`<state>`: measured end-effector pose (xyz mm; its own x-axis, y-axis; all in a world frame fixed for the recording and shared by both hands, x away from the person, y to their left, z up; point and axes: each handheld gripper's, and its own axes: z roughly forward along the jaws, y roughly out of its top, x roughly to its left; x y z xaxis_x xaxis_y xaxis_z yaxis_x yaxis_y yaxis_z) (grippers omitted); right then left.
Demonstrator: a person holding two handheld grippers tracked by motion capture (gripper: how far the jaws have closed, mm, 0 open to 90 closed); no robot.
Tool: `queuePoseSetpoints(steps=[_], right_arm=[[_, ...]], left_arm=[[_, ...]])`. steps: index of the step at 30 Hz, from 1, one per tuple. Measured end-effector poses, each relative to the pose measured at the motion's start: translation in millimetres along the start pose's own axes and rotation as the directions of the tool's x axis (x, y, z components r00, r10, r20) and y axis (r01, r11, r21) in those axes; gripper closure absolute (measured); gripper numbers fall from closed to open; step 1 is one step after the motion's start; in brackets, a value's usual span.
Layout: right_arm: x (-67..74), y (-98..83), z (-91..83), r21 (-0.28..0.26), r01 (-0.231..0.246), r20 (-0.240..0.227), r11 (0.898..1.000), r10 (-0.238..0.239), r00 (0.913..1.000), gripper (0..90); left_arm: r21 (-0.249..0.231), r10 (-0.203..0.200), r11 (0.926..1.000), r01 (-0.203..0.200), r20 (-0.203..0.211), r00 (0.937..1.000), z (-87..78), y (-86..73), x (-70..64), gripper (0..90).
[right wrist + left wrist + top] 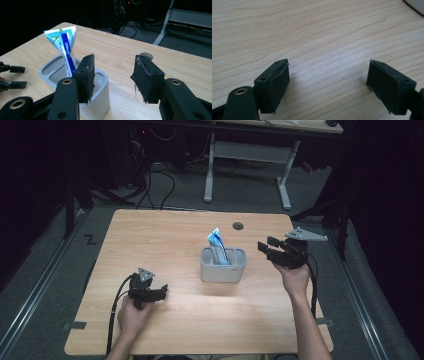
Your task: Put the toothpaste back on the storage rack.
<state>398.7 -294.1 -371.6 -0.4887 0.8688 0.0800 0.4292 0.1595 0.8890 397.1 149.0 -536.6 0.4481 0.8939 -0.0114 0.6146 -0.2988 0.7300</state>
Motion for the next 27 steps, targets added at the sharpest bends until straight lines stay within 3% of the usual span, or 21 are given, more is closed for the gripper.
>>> queuePoseSetpoints(steps=[18, 27], right_arm=[[-9.2, -15.6, -20.5, 0.001, -0.02, 0.021, 1.0, 0.02, 0.9996, 51.3], [-15.5, -27.0, -22.5, 0.004, -0.043, 0.038, 0.999, 0.043, 0.9984, 51.3]], left_arm=[[0.0, 0.0, 1.0, 0.0, 0.0, 1.0, 0.0, 0.0, 0.0, 18.7], [0.0, 0.0, 1.0, 0.0, 0.0, 1.0, 0.0, 0.0, 0.0, 18.7]])
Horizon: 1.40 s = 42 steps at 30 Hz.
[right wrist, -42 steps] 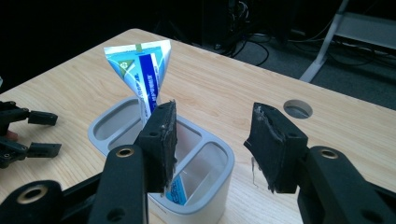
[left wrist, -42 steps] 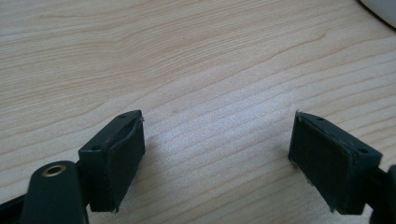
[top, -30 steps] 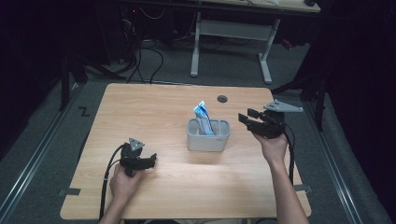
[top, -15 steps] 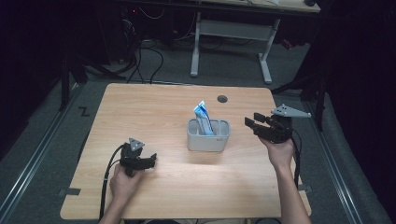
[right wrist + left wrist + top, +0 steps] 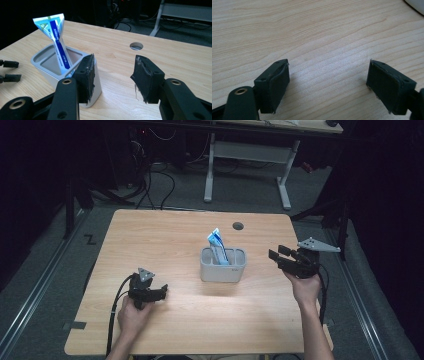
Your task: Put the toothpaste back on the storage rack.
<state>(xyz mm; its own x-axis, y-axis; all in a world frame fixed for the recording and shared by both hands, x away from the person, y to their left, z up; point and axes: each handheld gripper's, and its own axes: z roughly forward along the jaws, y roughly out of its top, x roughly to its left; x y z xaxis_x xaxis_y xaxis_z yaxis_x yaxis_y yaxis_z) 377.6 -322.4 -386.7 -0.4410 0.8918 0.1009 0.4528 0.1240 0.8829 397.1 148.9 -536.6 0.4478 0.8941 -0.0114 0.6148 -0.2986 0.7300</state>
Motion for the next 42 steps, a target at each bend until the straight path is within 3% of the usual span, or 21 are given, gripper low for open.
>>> queuePoseSetpoints(steps=[16, 42], right_arm=[[-10.4, -15.8, -10.4, 0.002, -0.029, 0.013, 1.0, 0.029, 0.9995, 51.2], [-17.8, -40.3, -7.3, 0.046, -0.065, 0.029, 0.997, 0.063, 0.9976, 51.2]], left_arm=[[0.0, 0.0, 1.0, 0.0, 0.0, 1.0, 0.0, 0.0, 0.0, 18.7], [0.0, -0.001, 1.0, 0.001, 0.0, 1.0, 0.0, 0.0, -0.1, 18.7]])
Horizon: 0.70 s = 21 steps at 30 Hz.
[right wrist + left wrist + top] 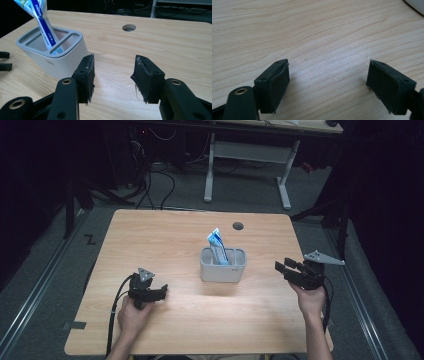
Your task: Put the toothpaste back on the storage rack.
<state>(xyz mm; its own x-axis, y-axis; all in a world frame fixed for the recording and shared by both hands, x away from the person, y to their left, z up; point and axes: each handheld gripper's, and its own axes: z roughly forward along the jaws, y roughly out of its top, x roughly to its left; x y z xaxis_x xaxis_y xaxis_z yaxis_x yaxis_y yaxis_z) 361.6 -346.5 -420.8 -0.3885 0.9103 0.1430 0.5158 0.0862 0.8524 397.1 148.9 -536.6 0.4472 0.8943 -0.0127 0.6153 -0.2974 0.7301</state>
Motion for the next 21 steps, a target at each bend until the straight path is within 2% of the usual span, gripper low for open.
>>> queuePoseSetpoints(steps=[21], right_arm=[[-1.7, -22.9, 15.6, 0.047, -0.032, -0.015, 0.998, 0.033, 0.9993, 51.2]], left_arm=[[0.0, 0.0, 1.0, 0.0, -0.001, 1.0, 0.0, 0.0, 0.0, 18.7]])
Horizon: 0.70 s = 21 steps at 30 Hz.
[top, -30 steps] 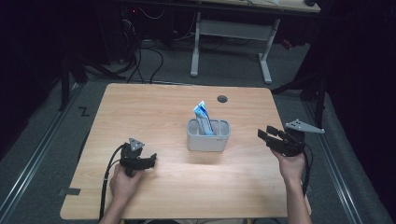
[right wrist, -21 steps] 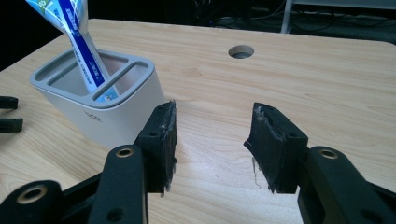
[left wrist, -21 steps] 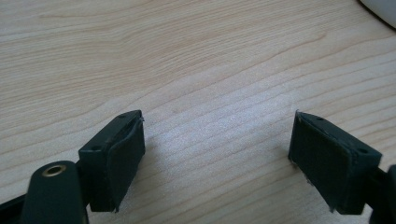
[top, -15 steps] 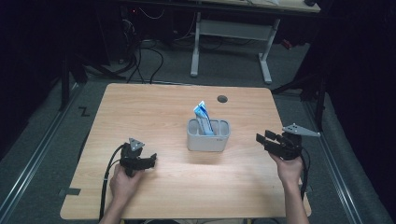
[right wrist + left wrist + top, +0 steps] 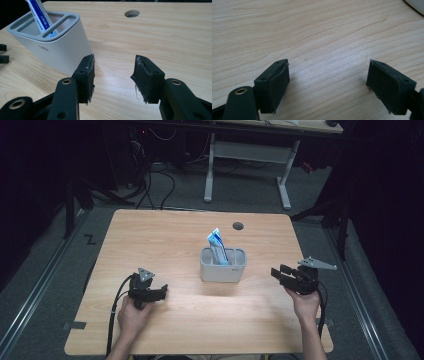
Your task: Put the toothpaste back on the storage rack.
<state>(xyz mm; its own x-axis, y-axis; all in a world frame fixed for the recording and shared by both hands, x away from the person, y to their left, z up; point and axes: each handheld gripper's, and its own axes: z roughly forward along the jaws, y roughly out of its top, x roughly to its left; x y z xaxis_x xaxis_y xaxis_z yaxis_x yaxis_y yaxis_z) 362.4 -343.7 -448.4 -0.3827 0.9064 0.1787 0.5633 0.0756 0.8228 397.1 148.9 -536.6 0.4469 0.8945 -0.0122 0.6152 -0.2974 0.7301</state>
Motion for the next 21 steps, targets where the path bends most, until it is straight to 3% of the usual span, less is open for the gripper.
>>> queuePoseSetpoints(steps=[7, 21], right_arm=[[0.1, -6.0, 8.6, 0.019, -0.019, -0.007, 1.0, 0.019, 0.9998, 51.2], [2.8, -14.6, 17.4, 0.049, -0.014, -0.006, 0.999, 0.014, 0.9999, 51.3]], left_arm=[[0.0, 0.0, 1.0, 0.0, 0.0, 1.0, 0.0, 0.0, 0.0, 18.7], [0.0, 0.0, 1.0, 0.0, 0.0, 1.0, 0.0, 0.0, 0.0, 18.7]])
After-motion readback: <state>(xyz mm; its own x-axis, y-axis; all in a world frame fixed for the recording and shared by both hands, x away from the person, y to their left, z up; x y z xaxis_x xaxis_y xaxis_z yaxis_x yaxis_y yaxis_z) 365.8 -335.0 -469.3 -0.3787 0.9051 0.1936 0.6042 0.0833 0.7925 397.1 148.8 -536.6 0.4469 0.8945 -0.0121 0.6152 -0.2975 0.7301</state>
